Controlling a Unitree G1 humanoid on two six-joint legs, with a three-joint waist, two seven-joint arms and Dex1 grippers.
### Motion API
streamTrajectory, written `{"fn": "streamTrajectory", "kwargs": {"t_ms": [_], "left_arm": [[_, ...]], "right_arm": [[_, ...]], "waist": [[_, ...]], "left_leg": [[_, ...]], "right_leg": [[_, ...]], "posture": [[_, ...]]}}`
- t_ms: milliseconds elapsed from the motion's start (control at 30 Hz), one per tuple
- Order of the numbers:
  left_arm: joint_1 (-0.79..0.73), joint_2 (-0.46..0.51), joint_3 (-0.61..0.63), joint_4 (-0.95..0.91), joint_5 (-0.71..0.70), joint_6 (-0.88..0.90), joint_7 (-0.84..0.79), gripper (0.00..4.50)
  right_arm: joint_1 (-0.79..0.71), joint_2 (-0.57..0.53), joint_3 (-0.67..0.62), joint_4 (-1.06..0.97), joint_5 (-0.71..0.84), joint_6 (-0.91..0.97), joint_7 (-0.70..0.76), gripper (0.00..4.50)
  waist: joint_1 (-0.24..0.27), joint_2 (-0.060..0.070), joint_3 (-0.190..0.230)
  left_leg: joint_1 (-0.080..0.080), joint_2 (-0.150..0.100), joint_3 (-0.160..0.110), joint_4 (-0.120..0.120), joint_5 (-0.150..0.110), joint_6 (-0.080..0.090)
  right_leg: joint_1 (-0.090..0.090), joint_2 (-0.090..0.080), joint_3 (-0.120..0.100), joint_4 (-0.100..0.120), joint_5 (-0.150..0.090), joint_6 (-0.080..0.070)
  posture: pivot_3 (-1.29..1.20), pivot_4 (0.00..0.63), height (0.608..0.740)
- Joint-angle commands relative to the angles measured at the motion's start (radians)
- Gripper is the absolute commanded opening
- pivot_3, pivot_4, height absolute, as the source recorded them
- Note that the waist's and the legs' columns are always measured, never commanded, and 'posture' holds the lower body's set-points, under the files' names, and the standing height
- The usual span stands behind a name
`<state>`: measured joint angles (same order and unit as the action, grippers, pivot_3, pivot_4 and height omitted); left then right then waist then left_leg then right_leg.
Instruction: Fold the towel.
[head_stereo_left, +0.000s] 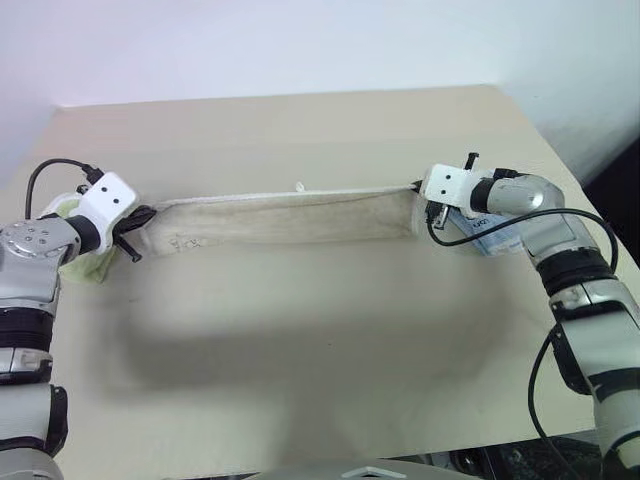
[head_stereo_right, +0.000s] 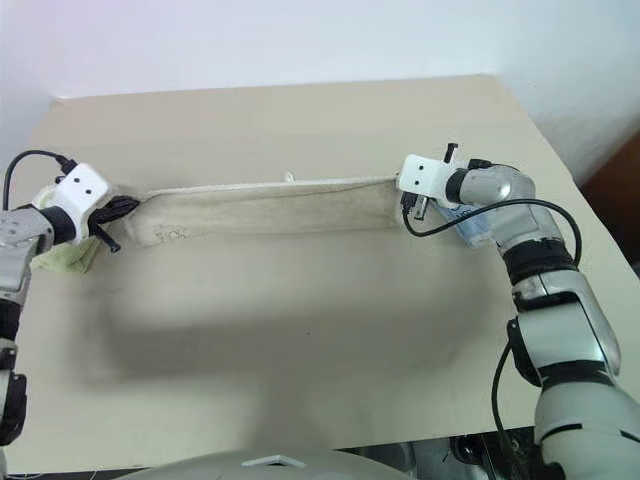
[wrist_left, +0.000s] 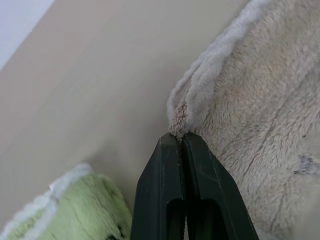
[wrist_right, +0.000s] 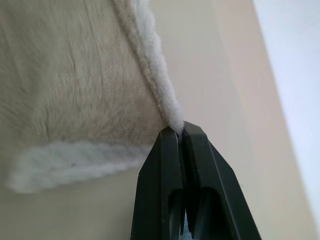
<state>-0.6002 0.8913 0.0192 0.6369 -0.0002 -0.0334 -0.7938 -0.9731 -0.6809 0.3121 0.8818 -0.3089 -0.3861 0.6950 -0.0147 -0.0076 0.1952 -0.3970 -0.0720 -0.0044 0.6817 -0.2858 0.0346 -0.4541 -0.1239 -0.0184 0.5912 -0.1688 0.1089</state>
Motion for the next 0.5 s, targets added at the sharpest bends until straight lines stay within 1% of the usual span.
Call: {"fn": "streamTrajectory", "kwargs": {"t_ms": [33,100,133,167,233,300,400,467,500], "left_arm": [[-0.054,-0.006,-0.004,0.063,0.045,-0.035,0.052,0.00],[-0.066,-0.015,-0.001,0.082,0.041,-0.041,0.049,0.00],[-0.068,-0.019,0.003,0.088,0.036,-0.042,0.046,0.46],[-0.068,-0.020,0.004,0.088,0.033,-0.045,0.037,0.66],[-0.062,-0.019,0.005,0.084,0.029,-0.049,0.025,1.27],[-0.050,-0.015,0.010,0.075,0.024,-0.050,0.017,2.00],[-0.032,0.002,0.025,0.068,0.031,-0.057,0.040,3.02],[-0.020,0.006,0.061,0.051,0.002,-0.039,0.048,3.71],[-0.013,0.006,0.083,0.038,-0.012,-0.039,0.060,4.07]], "right_arm": [[-0.072,0.003,0.017,0.115,-0.074,-0.074,-0.105,0.03],[-0.093,0.008,0.031,0.153,-0.099,-0.106,-0.136,0.03],[-0.102,0.011,0.034,0.166,-0.108,-0.119,-0.148,0.45],[-0.107,0.011,0.037,0.177,-0.116,-0.133,-0.156,0.66],[-0.111,0.008,0.041,0.190,-0.132,-0.159,-0.170,1.27],[-0.108,-0.001,0.043,0.184,-0.149,-0.189,-0.189,2.00],[-0.099,-0.037,0.050,0.161,-0.195,-0.225,-0.256,3.02],[-0.083,-0.056,0.005,0.141,-0.152,-0.206,-0.265,3.67],[-0.068,-0.058,-0.035,0.120,-0.100,-0.177,-0.245,4.08]], "waist": [[-0.002,0.000,0.000],[-0.004,0.000,0.000],[-0.005,0.000,0.000],[-0.006,0.000,0.000],[-0.008,0.000,0.000],[-0.008,0.000,0.000],[-0.008,0.000,0.000],[-0.007,0.000,0.000],[-0.007,0.000,0.000]], "left_leg": [[-0.001,0.000,0.000,0.001,0.000,0.000],[-0.004,0.000,0.001,0.001,0.000,0.000],[-0.006,0.000,0.001,0.001,0.000,0.000],[-0.006,0.000,0.001,0.001,0.000,0.000],[-0.007,0.000,0.001,0.001,0.001,0.000],[-0.007,0.000,0.001,0.001,0.001,0.000],[-0.006,0.000,0.001,0.002,0.001,0.000],[-0.006,0.000,0.001,0.002,0.001,0.000],[-0.006,0.000,0.001,0.002,0.001,0.000]], "right_leg": [[-0.001,0.000,0.000,0.000,0.000,0.000],[-0.005,0.000,0.001,0.001,0.000,0.000],[-0.007,0.000,0.001,0.002,0.000,0.000],[-0.008,0.000,0.001,0.002,0.000,0.000],[-0.008,0.000,0.001,0.002,0.000,0.000],[-0.008,0.000,0.001,0.002,0.000,0.000],[-0.008,0.000,0.001,0.003,0.000,0.000],[-0.008,0.000,0.001,0.003,0.000,0.000],[-0.008,0.000,0.001,0.003,0.000,0.000]], "posture": [[0.00,0.150,0.728],[0.00,0.150,0.728],[0.00,0.150,0.728],[0.00,0.150,0.728],[0.00,0.150,0.728],[0.00,0.150,0.728],[0.00,0.150,0.728],[0.00,0.150,0.728],[0.00,0.150,0.728]]}}
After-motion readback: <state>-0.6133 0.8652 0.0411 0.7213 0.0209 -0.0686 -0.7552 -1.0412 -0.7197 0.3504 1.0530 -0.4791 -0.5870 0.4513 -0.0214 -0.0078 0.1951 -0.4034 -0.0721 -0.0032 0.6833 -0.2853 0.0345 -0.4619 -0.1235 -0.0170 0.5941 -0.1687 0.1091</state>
